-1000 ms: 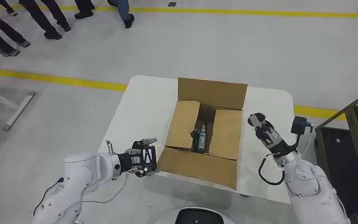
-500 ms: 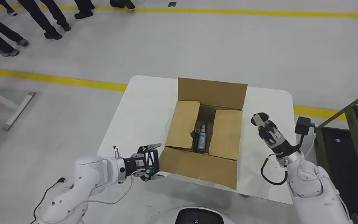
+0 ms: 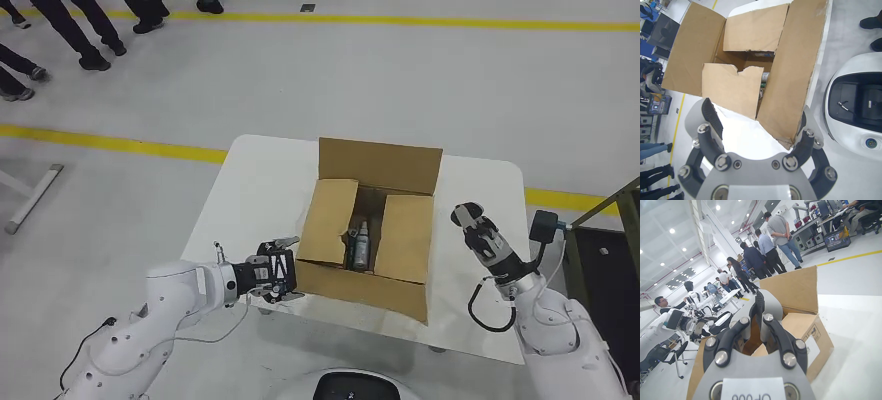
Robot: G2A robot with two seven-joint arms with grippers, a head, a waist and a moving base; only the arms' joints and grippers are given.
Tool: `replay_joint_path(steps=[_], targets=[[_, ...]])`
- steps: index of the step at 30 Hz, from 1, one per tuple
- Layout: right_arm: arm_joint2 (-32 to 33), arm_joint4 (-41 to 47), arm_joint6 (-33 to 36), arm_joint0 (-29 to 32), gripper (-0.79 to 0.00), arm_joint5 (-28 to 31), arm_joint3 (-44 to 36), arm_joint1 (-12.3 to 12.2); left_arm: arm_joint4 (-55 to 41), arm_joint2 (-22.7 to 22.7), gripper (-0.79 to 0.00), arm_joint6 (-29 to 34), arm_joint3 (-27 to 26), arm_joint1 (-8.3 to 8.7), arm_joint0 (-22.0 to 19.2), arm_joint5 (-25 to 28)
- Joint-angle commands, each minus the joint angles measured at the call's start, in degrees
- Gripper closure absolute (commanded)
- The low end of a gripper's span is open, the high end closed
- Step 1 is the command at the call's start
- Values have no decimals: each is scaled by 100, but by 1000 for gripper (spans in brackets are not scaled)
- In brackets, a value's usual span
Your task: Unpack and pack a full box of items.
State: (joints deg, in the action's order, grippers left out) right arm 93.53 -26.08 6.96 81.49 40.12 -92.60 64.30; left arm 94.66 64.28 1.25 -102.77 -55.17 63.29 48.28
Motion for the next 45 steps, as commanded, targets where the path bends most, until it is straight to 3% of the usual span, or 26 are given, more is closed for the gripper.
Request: replay_joint_path(steps=[1, 7, 14, 24, 36, 45], targets=[[-1, -4, -3, -2, 0, -22, -1, 0, -69, 8, -785, -44, 4, -10, -79, -10], [7, -44, -28, 8, 0, -124, -15, 1, -81, -180, -785, 16, 144, -88, -412, -245], [96, -49, -122, 68, 0, -288, -97, 0, -276, -675, -785, 262, 540, -290, -1015, -679], [240, 413, -136, 138, 0, -305, -373, -1, -463, -1321, -785, 523, 1407, -600, -1725, -1187], [-87, 657, 894, 124, 0, 130, -443, -46, -430, -1764, -785, 751, 2280, -871, -2075, -1581], [-616, -260, 1753, -114, 0, -379, -65, -70, -386, -1723, -785, 760, 2393, -926, -2117, -1555]])
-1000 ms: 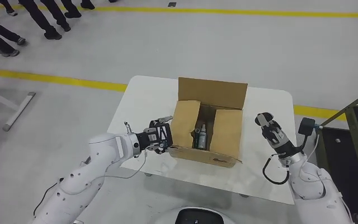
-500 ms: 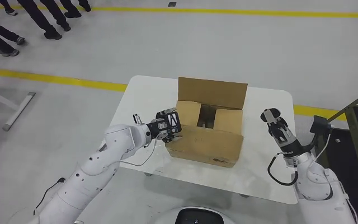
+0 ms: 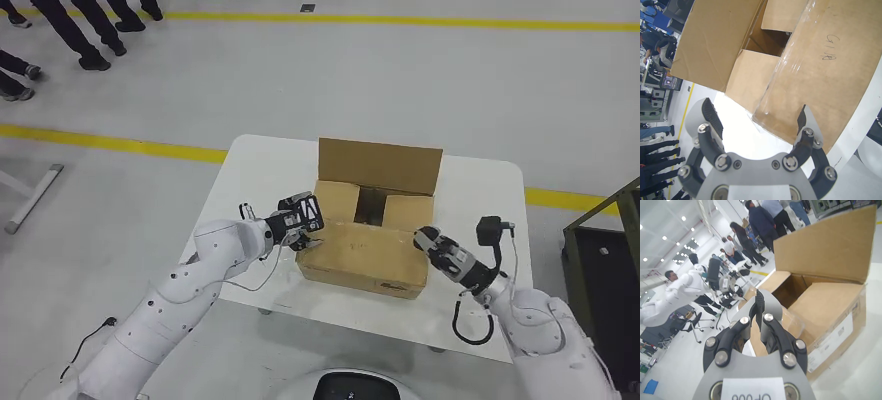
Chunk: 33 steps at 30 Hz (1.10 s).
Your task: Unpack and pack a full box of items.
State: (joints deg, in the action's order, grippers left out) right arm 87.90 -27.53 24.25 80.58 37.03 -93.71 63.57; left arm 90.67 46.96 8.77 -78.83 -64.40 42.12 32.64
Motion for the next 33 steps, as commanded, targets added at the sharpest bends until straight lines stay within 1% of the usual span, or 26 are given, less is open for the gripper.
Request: replay_joint_path(steps=[1, 6, 11, 14, 15, 18, 21, 26, 29, 33], targets=[[-92, -274, 82, -63, 0, -152, 87, -1, 18, 22, -785, 1, -3, -5, 0, 16], [-238, -697, 186, -181, 0, -410, 160, -7, 50, 66, -785, 14, -4, -21, 19, 38], [-286, -756, 197, -275, 0, -611, 199, -10, 84, 93, -785, 30, 11, -40, 27, 72], [-80, -203, -419, -345, 0, -836, 188, 17, 87, 100, -785, 55, 38, -56, 28, 87], [7, -185, -566, -376, 0, -982, 203, 17, 92, 104, -785, 66, 45, -61, 27, 85], [247, -181, -971, -600, 0, -1695, 366, 28, 87, 116, -785, 84, 51, -76, 30, 100], [258, -346, -1100, -1019, 0, -2306, 711, 43, 89, 126, -785, 71, 57, -88, 44, 122], [-118, -757, -1293, -1965, 0, -2770, 1698, 104, 122, 156, -785, 53, 75, -104, 50, 149], [-422, -852, -1414, -2543, 0, -2789, 2403, 169, 133, 193, -785, 37, 91, -109, 46, 160], [-793, -714, -1480, -3179, 0, -2608, 3212, 278, 160, 250, -785, 29, 104, -113, 48, 171]])
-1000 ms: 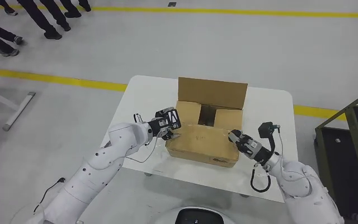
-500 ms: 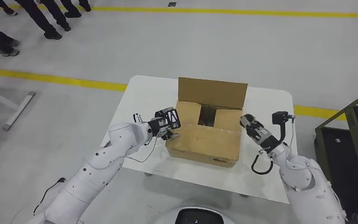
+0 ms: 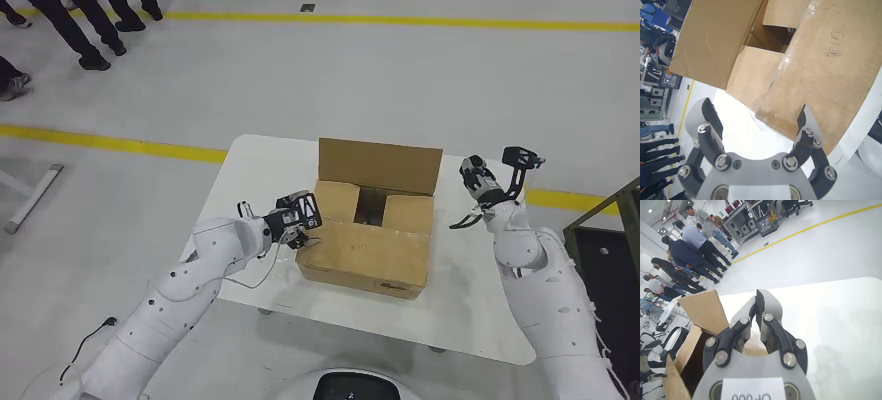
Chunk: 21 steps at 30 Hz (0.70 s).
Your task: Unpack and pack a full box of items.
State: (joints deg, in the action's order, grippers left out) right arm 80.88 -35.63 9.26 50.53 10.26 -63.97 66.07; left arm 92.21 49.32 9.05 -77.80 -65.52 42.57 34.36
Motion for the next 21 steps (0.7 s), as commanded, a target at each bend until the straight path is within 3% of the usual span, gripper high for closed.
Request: replay_joint_path(steps=[1, 11, 16, 21], targets=[[-156, 95, 32, -262, 0, 113, 346, 45, 5, 24, -785, 3, 5, -1, 5, 1], [-537, 842, 801, -1055, 0, 1316, 1363, 182, 25, 83, -785, 21, 57, -36, -6, 15], [-369, 980, 1326, -1023, 0, 1847, 1313, 93, 32, 87, -785, -4, 90, -61, -35, 34], [-110, 910, 1821, -629, 0, 2323, 758, -57, 53, 95, -785, -19, 119, -81, -38, 38]])
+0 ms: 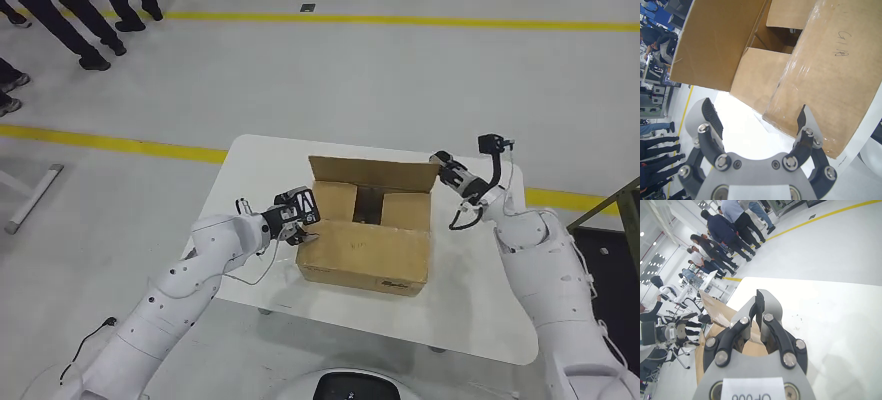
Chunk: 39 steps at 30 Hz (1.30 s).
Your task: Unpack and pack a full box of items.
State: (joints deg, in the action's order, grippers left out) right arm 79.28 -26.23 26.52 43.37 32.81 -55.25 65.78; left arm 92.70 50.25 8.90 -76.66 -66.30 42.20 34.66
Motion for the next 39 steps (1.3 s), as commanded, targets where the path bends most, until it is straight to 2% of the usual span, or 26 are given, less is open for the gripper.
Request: replay_joint_path(steps=[1, 9, 13, 17, 21, 25, 27, 32, 36, 39], targets=[[132, -93, 176, 200, 0, 137, -283, -68, 10, 6, -785, -8, 13, -6, 1, 2], [646, -96, 1151, 1313, 0, 693, -1774, -326, 23, 41, -785, -1, 48, -28, 25, 17], [788, -226, 1351, 1814, 0, 767, -2443, -405, 12, 60, -785, 10, 31, -39, 41, 25], [774, -198, 1240, 2166, 0, 664, -2802, -424, 10, 85, -785, 10, 24, -47, 58, 44], [561, -332, 921, 2313, 0, 436, -2956, -395, 13, 107, -785, 40, 33, -54, 80, 53], [476, -654, -11, 2392, 0, 80, -3319, -344, 6, 128, -785, 88, 38, -64, 96, 50], [535, -541, -330, 2492, 0, -134, -3601, -330, 13, 151, -785, 100, 24, -65, 100, 42], [525, -738, -673, 2468, 0, -839, -3912, -302, 39, 209, -785, 99, 20, -60, 150, 48], [-89, -1372, -1037, 2221, 0, -1390, -3732, -204, 65, 213, -785, 107, 31, -68, 169, 52], [-693, -1679, -1420, 2012, 0, -1710, -3282, -84, 58, 201, -785, 109, 51, -83, 162, 53]])
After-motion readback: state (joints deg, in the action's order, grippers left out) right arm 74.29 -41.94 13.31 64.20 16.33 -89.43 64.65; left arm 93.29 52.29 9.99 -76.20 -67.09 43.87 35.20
